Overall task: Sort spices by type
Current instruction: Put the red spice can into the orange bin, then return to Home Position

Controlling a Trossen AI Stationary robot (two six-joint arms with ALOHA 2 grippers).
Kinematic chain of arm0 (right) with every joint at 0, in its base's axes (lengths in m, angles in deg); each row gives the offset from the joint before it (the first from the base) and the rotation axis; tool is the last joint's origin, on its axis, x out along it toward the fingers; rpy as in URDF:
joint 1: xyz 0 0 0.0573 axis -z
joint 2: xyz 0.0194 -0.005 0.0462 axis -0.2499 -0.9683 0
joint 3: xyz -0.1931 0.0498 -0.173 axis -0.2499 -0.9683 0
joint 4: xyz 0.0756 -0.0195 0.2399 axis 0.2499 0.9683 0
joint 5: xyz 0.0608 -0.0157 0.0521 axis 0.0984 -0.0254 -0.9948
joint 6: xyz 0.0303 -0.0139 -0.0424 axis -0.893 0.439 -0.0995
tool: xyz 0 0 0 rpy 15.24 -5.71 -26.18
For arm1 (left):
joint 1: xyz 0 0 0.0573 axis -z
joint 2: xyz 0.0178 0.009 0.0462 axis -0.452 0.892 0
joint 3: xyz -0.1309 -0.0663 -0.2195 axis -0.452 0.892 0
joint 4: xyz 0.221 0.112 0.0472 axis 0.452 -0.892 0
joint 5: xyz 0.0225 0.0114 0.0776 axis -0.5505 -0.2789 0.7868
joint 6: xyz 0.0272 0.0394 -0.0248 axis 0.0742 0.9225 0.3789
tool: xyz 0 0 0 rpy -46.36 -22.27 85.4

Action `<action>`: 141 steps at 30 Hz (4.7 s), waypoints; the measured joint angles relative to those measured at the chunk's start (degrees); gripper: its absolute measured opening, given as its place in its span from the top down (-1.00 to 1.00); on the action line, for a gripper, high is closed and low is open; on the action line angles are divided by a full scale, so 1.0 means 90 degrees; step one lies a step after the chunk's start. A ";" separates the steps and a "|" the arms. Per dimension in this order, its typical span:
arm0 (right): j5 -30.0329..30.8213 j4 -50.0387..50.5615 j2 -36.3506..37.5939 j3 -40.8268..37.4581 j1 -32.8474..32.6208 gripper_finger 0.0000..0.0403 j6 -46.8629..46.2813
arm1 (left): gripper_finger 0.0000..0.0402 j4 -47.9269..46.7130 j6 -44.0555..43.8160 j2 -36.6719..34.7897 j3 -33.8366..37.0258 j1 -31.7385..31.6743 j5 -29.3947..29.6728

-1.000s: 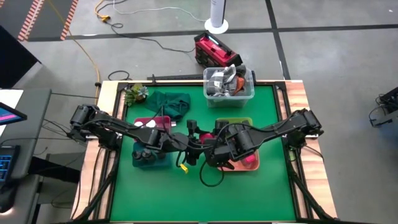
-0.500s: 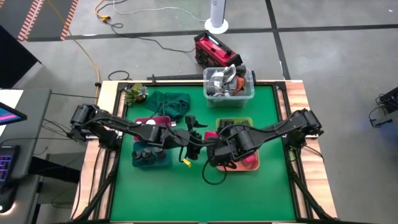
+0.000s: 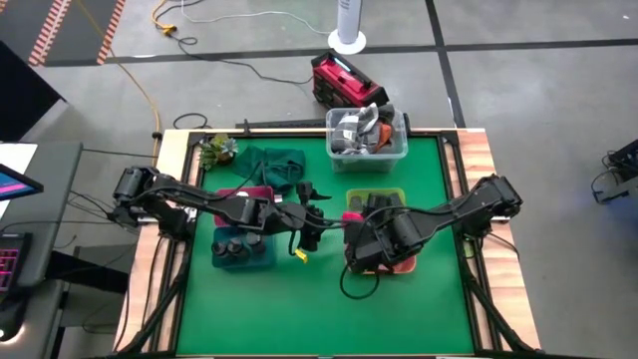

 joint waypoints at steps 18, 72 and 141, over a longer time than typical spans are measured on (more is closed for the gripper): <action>0.0006 0.0948 0.0316 0.0000 -0.0813 -0.19 -0.3009 | -0.62 0.1244 0.0143 -0.0007 0.0479 -0.0360 -0.0869; 0.0168 -0.2502 0.0388 -0.3655 -0.1191 -0.46 -0.7131 | -0.62 -0.0517 -0.0668 -0.7507 0.3359 -0.0319 -0.2618; -0.0986 -0.7170 1.1234 -0.9673 0.1952 -0.44 0.0916 | -0.62 0.0801 -0.2144 -1.0156 0.7288 -0.0322 -0.1450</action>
